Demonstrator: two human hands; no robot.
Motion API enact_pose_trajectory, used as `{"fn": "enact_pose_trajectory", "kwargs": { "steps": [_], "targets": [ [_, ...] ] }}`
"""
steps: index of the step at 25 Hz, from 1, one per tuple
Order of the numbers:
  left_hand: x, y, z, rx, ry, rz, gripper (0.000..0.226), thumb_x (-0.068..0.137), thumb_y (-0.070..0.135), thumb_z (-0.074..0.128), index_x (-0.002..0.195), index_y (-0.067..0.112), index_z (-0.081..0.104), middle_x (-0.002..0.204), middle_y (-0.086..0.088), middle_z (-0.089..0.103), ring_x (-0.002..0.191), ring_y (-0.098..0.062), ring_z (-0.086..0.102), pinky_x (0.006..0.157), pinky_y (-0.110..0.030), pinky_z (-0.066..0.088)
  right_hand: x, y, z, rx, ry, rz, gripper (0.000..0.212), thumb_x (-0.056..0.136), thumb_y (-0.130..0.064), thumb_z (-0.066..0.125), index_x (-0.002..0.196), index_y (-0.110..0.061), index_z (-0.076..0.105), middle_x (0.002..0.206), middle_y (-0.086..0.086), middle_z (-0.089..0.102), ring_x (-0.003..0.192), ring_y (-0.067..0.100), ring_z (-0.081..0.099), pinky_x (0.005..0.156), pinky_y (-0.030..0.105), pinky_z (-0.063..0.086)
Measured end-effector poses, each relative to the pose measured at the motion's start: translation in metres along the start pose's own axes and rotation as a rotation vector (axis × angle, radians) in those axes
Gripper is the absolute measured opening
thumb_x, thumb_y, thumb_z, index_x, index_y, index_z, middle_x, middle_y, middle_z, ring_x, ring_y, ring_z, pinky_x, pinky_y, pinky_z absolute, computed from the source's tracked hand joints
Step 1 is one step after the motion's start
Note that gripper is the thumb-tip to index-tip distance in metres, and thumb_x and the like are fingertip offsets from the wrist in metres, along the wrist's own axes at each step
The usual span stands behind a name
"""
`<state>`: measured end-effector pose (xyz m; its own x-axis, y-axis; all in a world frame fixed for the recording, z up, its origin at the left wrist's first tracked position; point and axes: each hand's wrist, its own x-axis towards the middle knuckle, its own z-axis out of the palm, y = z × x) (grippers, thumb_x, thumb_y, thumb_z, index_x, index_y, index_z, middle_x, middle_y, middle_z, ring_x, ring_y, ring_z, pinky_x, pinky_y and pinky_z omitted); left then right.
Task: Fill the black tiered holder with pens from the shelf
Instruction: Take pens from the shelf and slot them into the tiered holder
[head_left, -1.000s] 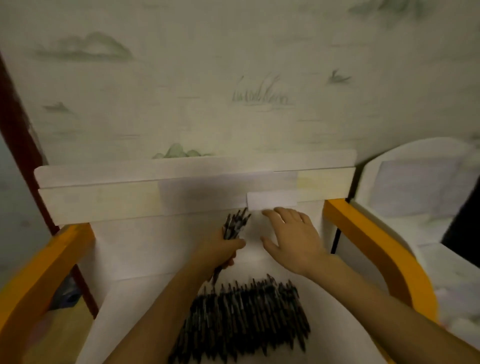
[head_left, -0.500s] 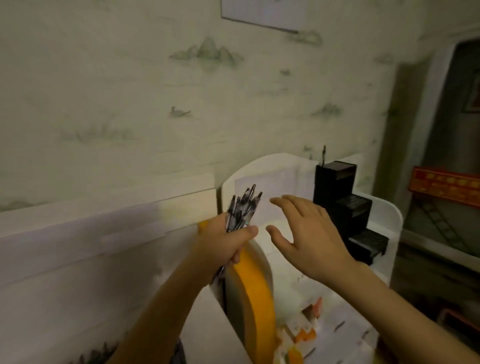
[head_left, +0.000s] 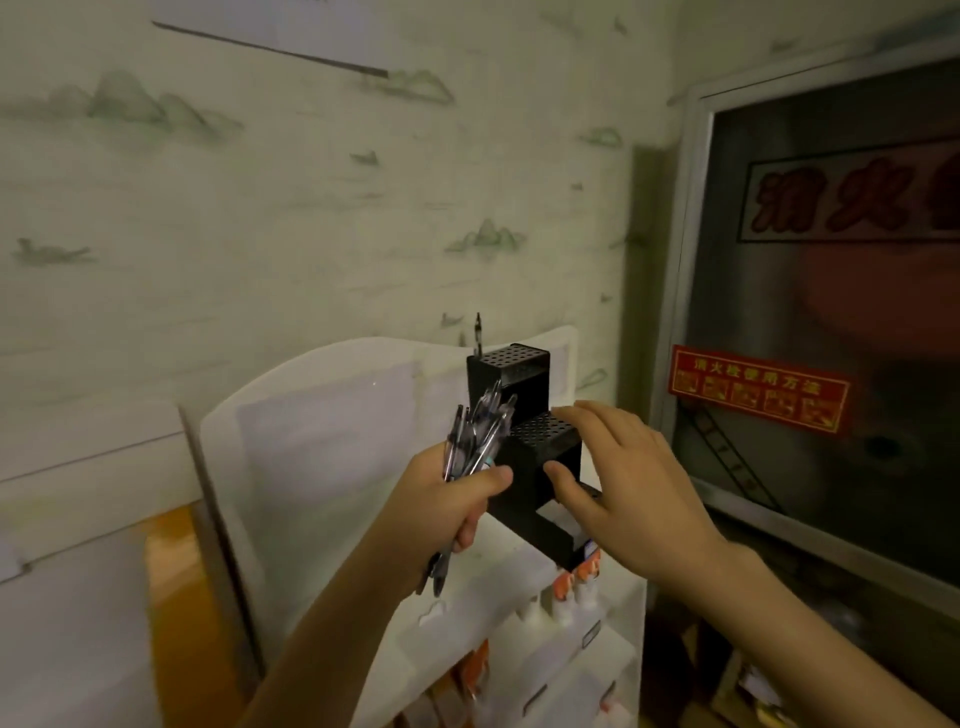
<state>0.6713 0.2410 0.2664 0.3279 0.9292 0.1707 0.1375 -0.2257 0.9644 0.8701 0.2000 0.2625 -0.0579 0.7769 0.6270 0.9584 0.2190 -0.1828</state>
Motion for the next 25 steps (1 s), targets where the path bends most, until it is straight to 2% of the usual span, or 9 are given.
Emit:
{"fn": "enact_pose_trajectory", "kwargs": {
  "steps": [5,9,14,17,19,21,23,25],
  "targets": [
    [0.059,-0.005,0.031,0.085,-0.074,-0.017,0.029,0.090,0.023,0.065,0.065,0.017,0.050,0.039,0.006,0.049,0.031,-0.005,0.042,0.036,-0.018,0.036,0.034,0.057,0.016,0.067,0.001,0.003,0.053,0.095,-0.052,0.045,0.144,-0.035,0.034,0.148,-0.011,0.039,0.135,0.010,0.035,0.112,0.036,0.033],
    [0.117,-0.015,0.032,0.105,-0.055,0.006,0.036,0.091,0.022,0.064,0.059,0.012,0.050,0.040,0.000,0.050,0.031,-0.011,0.043,0.041,-0.025,0.041,0.072,0.086,0.048,0.103,-0.001,-0.045,0.053,0.095,-0.050,0.047,0.144,-0.035,0.034,0.147,-0.013,0.040,0.134,0.008,0.035,0.108,0.026,0.028],
    [0.191,-0.026,0.024,0.143,-0.016,0.103,0.042,0.090,0.026,0.065,0.050,0.023,0.054,0.040,0.001,0.050,0.033,-0.011,0.045,0.043,-0.023,0.042,0.144,0.121,0.084,0.164,-0.020,-0.101,0.048,0.096,-0.047,0.049,0.141,-0.035,0.037,0.142,-0.016,0.043,0.130,0.004,0.038,0.105,0.021,0.029],
    [0.223,-0.030,0.022,0.160,-0.015,0.125,0.040,0.091,0.025,0.064,0.051,0.028,0.058,0.040,0.002,0.050,0.034,-0.010,0.046,0.044,-0.021,0.042,0.181,0.128,0.099,0.522,-0.004,-0.013,0.034,0.094,-0.038,0.056,0.127,-0.034,0.054,0.117,-0.017,0.061,0.110,-0.003,0.054,0.093,0.014,0.042],
    [0.243,-0.034,0.024,0.126,-0.001,0.123,0.031,0.090,0.023,0.064,0.060,0.027,0.058,0.041,0.002,0.052,0.035,-0.009,0.047,0.044,-0.019,0.041,0.203,0.129,0.110,0.858,-0.057,0.106,0.021,0.088,-0.031,0.067,0.109,-0.026,0.067,0.092,-0.006,0.069,0.089,0.007,0.065,0.082,0.021,0.053],
    [0.257,-0.038,0.029,0.109,0.010,0.109,0.017,0.089,0.021,0.066,0.073,0.020,0.060,0.043,0.002,0.053,0.036,-0.009,0.047,0.044,-0.020,0.042,0.218,0.134,0.120,1.102,-0.126,0.192,0.026,0.077,-0.031,0.076,0.096,-0.014,0.071,0.083,0.008,0.072,0.079,0.020,0.069,0.075,0.028,0.057],
    [0.269,-0.041,0.034,0.078,0.041,0.082,0.007,0.088,0.019,0.067,0.085,0.014,0.062,0.044,0.002,0.055,0.036,-0.009,0.048,0.042,-0.020,0.041,0.232,0.140,0.128,1.251,-0.183,0.259,0.037,0.068,-0.032,0.077,0.091,-0.004,0.070,0.077,0.015,0.072,0.070,0.023,0.070,0.067,0.026,0.058],
    [0.279,-0.042,0.040,0.025,0.085,0.049,0.006,0.087,0.015,0.068,0.090,0.014,0.063,0.046,0.002,0.058,0.036,-0.007,0.049,0.041,-0.018,0.041,0.246,0.147,0.135,1.346,-0.250,0.326,0.039,0.066,-0.030,0.078,0.089,0.000,0.071,0.078,0.019,0.073,0.069,0.025,0.070,0.069,0.031,0.060]
  ]
}}
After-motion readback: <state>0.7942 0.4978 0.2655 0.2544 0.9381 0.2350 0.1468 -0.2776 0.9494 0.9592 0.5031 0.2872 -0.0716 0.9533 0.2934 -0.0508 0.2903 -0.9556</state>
